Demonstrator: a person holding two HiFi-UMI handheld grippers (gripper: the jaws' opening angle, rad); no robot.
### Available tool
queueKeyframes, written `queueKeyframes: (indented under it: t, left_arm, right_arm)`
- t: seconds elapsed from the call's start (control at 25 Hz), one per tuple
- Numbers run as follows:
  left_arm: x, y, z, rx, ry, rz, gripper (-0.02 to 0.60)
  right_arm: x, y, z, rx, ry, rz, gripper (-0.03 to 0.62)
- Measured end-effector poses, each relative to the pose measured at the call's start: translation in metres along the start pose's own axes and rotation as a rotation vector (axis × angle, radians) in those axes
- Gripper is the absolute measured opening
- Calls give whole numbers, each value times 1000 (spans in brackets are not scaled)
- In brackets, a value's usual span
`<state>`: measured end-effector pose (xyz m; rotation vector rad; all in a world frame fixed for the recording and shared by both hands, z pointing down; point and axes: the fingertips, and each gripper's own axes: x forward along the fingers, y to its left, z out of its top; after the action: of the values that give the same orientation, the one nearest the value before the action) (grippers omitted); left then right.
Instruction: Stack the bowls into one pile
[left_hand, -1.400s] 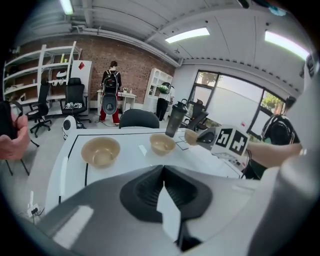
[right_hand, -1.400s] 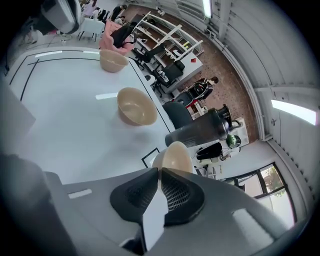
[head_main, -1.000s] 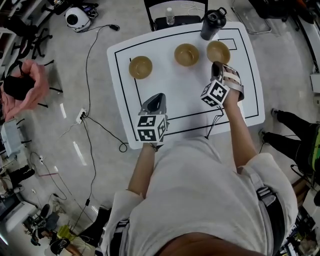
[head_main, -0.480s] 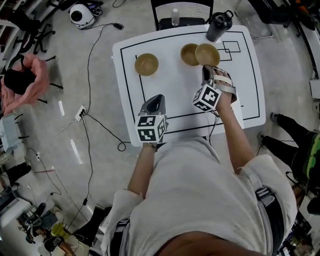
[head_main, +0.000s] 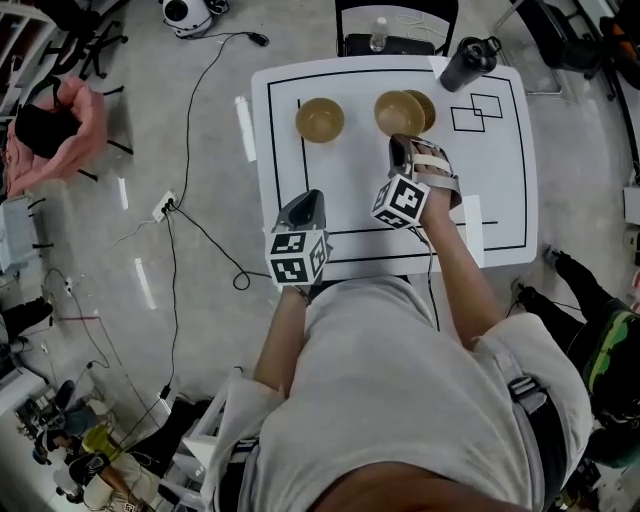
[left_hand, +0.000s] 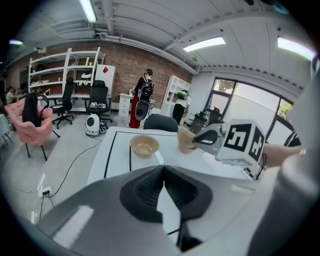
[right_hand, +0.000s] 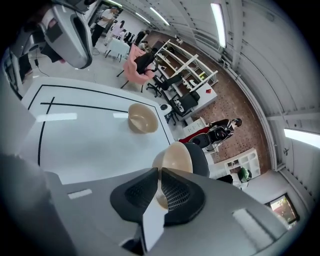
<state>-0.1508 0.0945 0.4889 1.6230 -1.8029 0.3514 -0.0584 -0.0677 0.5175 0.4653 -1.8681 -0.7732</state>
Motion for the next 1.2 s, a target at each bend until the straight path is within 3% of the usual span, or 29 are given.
queueKeyframes:
  t: [0.52, 1.04, 1.2]
  left_arm:
    - [-20, 61, 3, -51, -15, 46, 3]
    - [-4, 78, 4, -77, -13, -21, 3]
    - [-2, 93, 5, -88, -4, -31, 2]
  right_arm:
    - [9, 19, 86, -64, -78, 33, 26]
    - [5, 49, 129, -120, -121, 162, 28]
    - [9, 53, 144, -142, -121, 166, 28]
